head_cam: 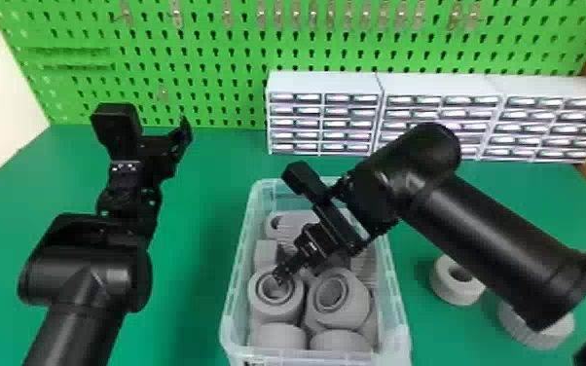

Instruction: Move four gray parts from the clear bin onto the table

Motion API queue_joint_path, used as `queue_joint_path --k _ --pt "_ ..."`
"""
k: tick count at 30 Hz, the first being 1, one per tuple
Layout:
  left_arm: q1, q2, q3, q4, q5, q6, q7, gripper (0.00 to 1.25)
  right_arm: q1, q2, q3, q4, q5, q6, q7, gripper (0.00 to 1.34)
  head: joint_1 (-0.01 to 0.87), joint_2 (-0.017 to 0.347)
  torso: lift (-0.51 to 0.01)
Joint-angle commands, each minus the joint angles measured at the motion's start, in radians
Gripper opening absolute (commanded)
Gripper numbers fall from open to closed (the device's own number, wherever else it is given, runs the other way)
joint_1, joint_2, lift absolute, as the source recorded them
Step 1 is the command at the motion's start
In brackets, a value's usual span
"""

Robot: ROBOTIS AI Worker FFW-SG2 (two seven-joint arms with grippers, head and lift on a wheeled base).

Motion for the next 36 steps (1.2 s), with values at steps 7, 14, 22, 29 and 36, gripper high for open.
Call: queue_joint_path --k 7,14,22,29,36 --pt "-0.005 0.009 -0.006 0.000 0.011 -0.005 0.005 0.90 -0.004 0.003 0.024 0.031 -0.008 -0.010 0.000 0.86 0.693 0.072 -0.052" --pt "-0.009 0.022 -0.023 0.000 0.023 -0.006 0.020 0.90 -0.007 0.004 0.033 0.042 -0.008 -0.011 0.000 0.85 0.693 0.072 -0.052" --pt "-0.009 0.029 -0.026 0.000 0.034 -0.009 0.026 0.90 -0.011 0.004 0.039 0.045 0.000 -0.007 0.000 0.70 0.693 0.072 -0.052" --pt "-0.006 0.031 -0.026 0.000 0.035 -0.011 0.029 0.90 -0.019 0.006 0.041 0.045 0.014 -0.002 0.000 0.42 0.693 0.072 -0.052" --pt "-0.003 0.032 -0.026 0.000 0.038 -0.011 0.029 0.90 -0.019 0.008 0.039 0.044 0.018 0.001 0.000 0.37 0.693 0.072 -0.052"
